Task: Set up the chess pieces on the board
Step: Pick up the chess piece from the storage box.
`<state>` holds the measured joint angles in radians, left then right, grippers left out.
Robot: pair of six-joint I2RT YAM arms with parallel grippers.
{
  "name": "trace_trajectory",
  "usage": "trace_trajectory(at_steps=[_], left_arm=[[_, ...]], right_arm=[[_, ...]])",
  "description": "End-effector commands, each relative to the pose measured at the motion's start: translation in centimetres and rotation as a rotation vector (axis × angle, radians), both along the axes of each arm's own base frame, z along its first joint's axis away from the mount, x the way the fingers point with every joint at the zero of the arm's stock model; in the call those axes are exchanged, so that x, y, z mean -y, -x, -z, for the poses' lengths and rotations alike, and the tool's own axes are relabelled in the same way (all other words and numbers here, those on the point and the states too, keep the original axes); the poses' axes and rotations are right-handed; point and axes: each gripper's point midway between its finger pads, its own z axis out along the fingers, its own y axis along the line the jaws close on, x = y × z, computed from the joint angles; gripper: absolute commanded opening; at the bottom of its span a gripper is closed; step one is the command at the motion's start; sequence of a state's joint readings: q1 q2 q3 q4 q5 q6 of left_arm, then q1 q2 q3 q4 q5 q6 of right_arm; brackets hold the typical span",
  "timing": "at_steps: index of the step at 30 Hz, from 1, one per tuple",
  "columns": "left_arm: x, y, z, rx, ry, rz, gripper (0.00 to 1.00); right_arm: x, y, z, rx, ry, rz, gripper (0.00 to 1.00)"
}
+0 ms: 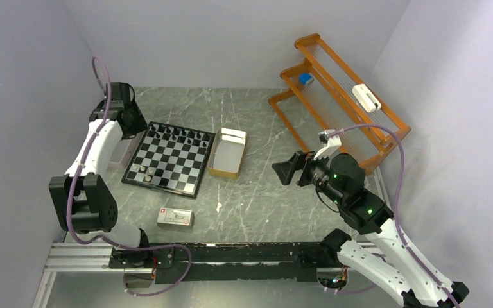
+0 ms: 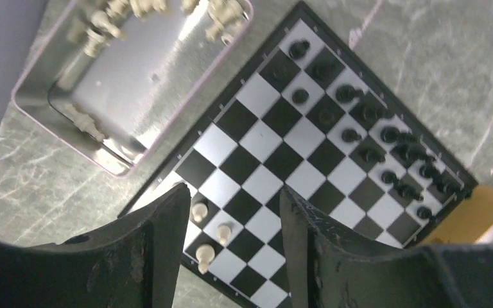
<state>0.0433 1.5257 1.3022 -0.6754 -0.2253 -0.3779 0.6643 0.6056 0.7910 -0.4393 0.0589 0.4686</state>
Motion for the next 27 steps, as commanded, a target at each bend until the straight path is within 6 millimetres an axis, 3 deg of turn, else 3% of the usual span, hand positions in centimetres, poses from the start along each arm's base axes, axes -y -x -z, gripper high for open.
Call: trace_trajectory(at_steps=[1, 9, 14, 27], left_arm=[[-3.2, -2.7, -1.5, 0.083, 0.024, -0.11, 0.57], [-7.7, -4.8, -1.5, 0.103, -0.004, -0.204, 0.45], [-10.2, -5.2, 0.5, 0.083, 0.014, -0.25, 0.39], [-11.2, -8.1, 5.6, 0.043, 0.032, -0.212, 0.31]], right_arm=[[-0.4, 0.0, -0.1, 0.004, 0.003, -0.018, 0.94], [0.0, 0.1, 0.0, 0.005, 0.012, -0.005, 0.94], [0.1, -0.2, 0.2, 0.001, 0.025, 0.007, 0.94], [0.1, -0.8, 0.8, -0.013, 0.04, 0.028, 0.94]])
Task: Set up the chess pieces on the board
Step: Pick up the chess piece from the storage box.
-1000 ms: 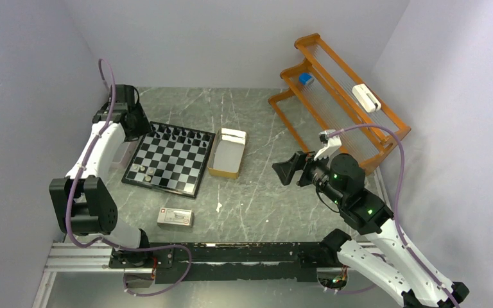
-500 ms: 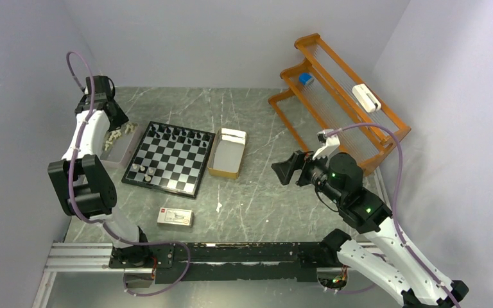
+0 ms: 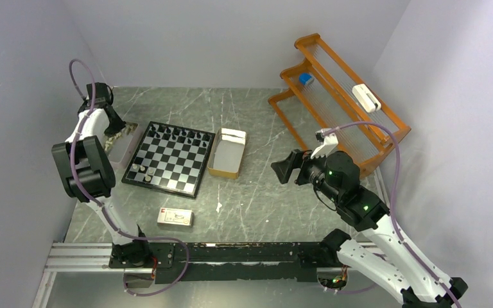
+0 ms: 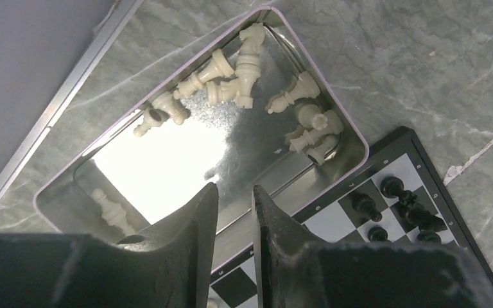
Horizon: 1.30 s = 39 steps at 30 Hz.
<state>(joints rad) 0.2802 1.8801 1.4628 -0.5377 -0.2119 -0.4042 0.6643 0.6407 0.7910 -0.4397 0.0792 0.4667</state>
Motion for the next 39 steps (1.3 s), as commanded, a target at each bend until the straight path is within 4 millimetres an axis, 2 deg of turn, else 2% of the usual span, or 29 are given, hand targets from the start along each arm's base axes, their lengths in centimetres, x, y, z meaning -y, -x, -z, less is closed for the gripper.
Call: trace_trajectory(at_steps=[1, 10, 17, 20, 29, 35, 39], left_arm=[[-0.6, -2.9, -0.9, 0.089, -0.012, 0.041, 0.31], [-1.3, -5.1, 1.7, 0.064, 0.006, 0.065, 0.27], [-2.6, -5.4, 2.9, 0.059, -0.027, 0.025, 0.3], [-2.9, -5.7, 2.9, 0.072, -0.042, 0.018, 0.3], [-3.1, -5.8, 4.4, 0.06, -0.044, 0.008, 0.33], [-3.2, -5.6, 4.6, 0.057, -0.051, 0.003, 0.35], [-3.0, -5.7, 5.2, 0.053, -0.04, 0.008, 0.33]], right_arm=[[0.1, -0.2, -0.1, 0.009, 0.012, 0.01, 0.94], [-0.3, -0.9, 0.4, 0.005, 0.03, 0.009, 0.94], [-0.6, -1.4, 0.4, 0.003, 0.041, 0.012, 0.95], [-0.7, -1.4, 0.7, -0.004, 0.033, 0.013, 0.95], [-0.7, -1.8, 1.1, -0.011, 0.049, 0.019, 0.95], [-1.1, -2.0, 1.2, -0.012, 0.042, 0.01, 0.95], [-1.1, -2.0, 1.2, -0.012, 0.044, 0.012, 0.95]])
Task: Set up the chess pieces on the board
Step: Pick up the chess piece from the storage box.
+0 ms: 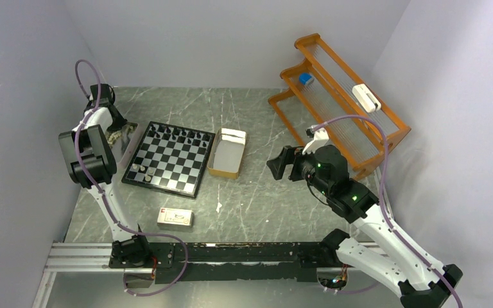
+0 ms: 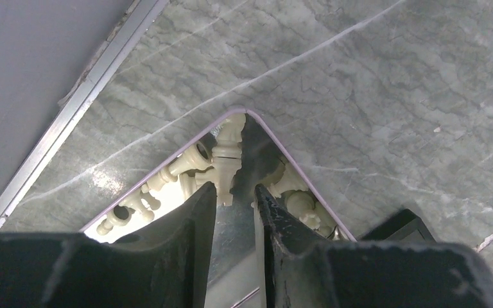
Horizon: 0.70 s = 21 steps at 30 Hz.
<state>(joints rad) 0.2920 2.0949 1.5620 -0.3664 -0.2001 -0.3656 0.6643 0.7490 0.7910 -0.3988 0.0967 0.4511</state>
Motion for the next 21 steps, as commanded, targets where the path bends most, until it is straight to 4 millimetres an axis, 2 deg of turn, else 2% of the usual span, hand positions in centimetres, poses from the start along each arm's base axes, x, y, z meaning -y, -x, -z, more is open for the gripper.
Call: trace_trajectory(at_steps=[1, 11, 21], left_arm=[[-0.9, -0.4, 0.9, 0.007, -0.011, -0.018, 0.33], [-1.0, 0.1, 2.4, -0.025, -0.01, -0.033, 0.33], [-0.9, -0.1, 2.3, -0.019, -0.005, -0.021, 0.27]], right_arm=[[-0.1, -0.2, -0.7, 0.032, -0.012, 0.001, 0.95], [-0.1, -0.4, -0.4, 0.031, -0.01, 0.004, 0.95], [-0.3, -0.5, -0.3, 0.031, -0.005, -0.002, 0.95]])
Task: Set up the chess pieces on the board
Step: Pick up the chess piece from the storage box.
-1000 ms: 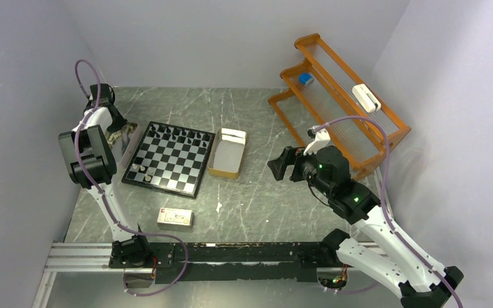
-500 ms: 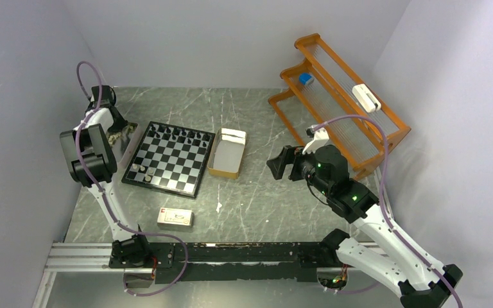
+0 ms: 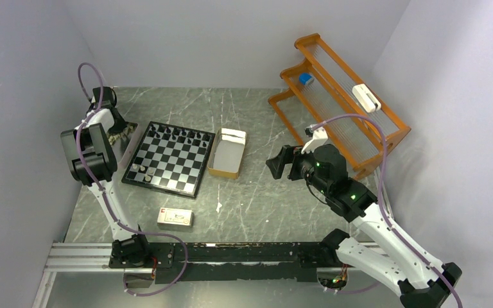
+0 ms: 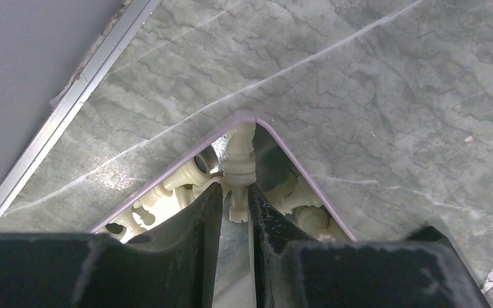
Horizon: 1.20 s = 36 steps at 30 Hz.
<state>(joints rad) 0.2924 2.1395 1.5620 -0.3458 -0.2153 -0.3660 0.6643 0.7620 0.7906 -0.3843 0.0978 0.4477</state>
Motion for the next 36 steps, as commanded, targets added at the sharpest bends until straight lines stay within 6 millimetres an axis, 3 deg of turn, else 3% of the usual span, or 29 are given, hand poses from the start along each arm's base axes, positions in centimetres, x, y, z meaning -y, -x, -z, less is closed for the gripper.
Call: trace_trajectory(at_steps=[1, 15, 26, 31, 36], left_arm=[[-0.6, 0.0, 0.7, -0.001, 0.001, -0.014, 0.28], [0.2, 1.3, 2.9, -0.065, 0.054, -0.041, 0.35], [0.9, 2.2, 4.8, -0.127, 0.101, -0.057, 0.21], [0.5, 2.0, 3.5, -0.123, 0.078, -0.059, 0.17], [0.3, 1.2, -0.3, -0.063, 0.069, -0.061, 0.16]], right_arm=[[-0.2, -0.2, -0.3, 0.028, -0.007, -0.004, 0.95], [0.1, -0.1, -0.1, 0.029, -0.004, 0.004, 0.95], [0.5, 0.0, -0.7, 0.048, -0.007, 0.014, 0.95], [0.5, 0.1, -1.0, 0.053, -0.01, 0.013, 0.95], [0.4, 0.2, -1.2, 0.053, -0.019, 0.006, 0.95]])
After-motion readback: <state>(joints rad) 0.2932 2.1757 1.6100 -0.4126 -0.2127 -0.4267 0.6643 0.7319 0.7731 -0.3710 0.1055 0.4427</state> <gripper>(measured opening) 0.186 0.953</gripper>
